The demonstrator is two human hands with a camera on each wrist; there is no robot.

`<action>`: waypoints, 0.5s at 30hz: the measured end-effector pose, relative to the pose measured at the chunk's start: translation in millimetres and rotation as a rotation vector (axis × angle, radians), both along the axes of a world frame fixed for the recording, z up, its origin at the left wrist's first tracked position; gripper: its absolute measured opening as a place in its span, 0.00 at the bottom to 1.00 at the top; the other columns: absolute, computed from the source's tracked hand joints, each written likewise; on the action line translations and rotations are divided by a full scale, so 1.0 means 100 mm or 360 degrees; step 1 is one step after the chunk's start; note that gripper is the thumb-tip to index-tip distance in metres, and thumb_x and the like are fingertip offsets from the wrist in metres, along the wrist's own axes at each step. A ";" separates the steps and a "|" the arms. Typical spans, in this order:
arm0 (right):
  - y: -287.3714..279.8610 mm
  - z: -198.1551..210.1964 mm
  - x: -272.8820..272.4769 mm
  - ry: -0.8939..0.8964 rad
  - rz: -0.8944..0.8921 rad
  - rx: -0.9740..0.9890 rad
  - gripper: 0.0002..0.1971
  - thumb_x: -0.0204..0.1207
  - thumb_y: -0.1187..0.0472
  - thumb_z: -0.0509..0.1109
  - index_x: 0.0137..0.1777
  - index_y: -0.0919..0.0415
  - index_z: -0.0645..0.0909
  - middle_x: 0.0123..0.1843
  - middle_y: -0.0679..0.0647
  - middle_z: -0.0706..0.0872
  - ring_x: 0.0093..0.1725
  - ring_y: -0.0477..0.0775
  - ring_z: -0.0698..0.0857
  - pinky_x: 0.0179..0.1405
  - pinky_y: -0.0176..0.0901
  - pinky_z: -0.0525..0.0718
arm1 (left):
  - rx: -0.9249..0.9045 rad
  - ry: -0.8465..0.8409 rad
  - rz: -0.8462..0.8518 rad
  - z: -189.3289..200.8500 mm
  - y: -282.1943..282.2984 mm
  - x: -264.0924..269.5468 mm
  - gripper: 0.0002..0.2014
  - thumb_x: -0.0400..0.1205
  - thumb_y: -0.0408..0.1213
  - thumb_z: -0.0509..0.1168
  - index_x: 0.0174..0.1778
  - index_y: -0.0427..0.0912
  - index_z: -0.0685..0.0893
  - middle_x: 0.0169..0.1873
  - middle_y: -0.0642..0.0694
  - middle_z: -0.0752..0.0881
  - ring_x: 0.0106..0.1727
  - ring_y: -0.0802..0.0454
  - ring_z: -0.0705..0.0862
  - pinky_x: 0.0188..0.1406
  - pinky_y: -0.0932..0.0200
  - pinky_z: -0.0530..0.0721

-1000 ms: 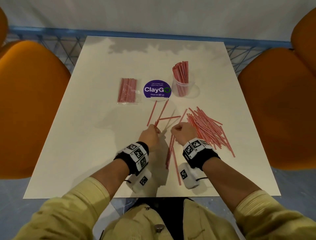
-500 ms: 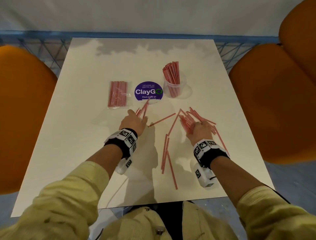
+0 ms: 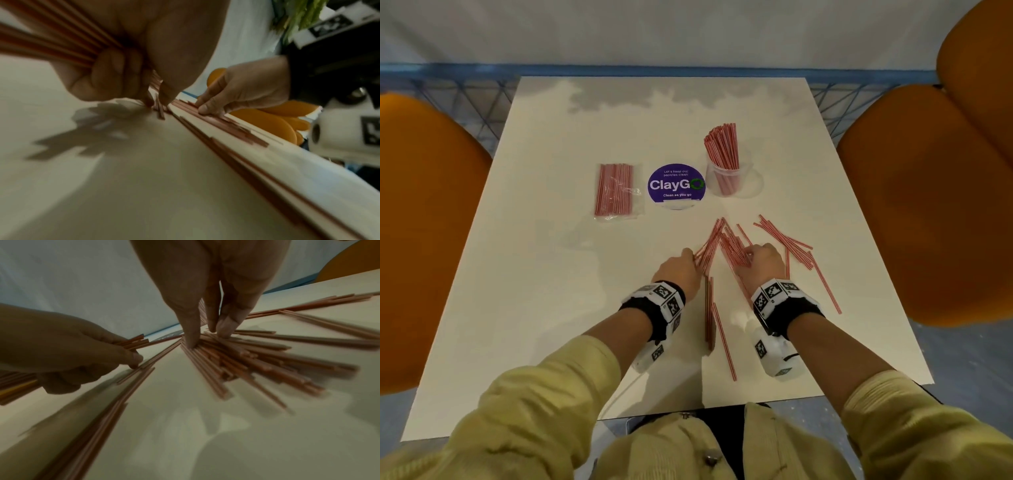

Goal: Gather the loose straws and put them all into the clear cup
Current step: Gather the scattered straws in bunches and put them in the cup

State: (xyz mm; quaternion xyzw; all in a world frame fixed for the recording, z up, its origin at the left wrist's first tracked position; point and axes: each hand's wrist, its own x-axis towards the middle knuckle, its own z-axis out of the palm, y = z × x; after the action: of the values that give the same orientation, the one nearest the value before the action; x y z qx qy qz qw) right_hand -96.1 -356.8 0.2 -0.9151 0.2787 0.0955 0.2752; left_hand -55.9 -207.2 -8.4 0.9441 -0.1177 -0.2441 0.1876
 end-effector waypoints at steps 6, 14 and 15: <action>0.03 0.05 -0.01 0.0067 -0.0053 0.0032 0.25 0.71 0.56 0.75 0.65 0.65 0.79 0.65 0.63 0.79 0.63 0.61 0.81 0.61 0.48 0.80 | -0.0194 -0.0038 0.0316 0.08 -0.03 0.17 0.22 0.83 0.49 0.58 0.64 0.34 0.71 0.57 0.34 0.83 0.57 0.35 0.82 0.51 0.48 0.79; 0.22 0.08 0.02 -0.0003 -0.0094 0.0194 0.13 0.75 0.62 0.69 0.57 0.64 0.86 0.52 0.64 0.90 0.54 0.61 0.87 0.43 0.38 0.78 | -0.0090 0.0152 0.0189 0.03 -0.41 0.00 0.21 0.86 0.47 0.54 0.63 0.32 0.74 0.63 0.34 0.81 0.64 0.37 0.79 0.59 0.49 0.77; 0.23 0.09 0.03 -0.0010 -0.0118 0.0237 0.12 0.76 0.63 0.66 0.55 0.65 0.87 0.51 0.65 0.90 0.52 0.63 0.87 0.41 0.39 0.78 | -0.0074 0.0173 0.0164 0.05 -0.44 0.00 0.22 0.87 0.47 0.52 0.63 0.31 0.74 0.63 0.33 0.80 0.65 0.37 0.79 0.59 0.50 0.76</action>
State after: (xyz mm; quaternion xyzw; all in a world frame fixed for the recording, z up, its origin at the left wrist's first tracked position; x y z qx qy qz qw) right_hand -92.8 -334.1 9.4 -0.8814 0.3037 0.1027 0.3468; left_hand -56.2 -251.7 -3.3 0.9297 -0.0644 -0.2820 0.2280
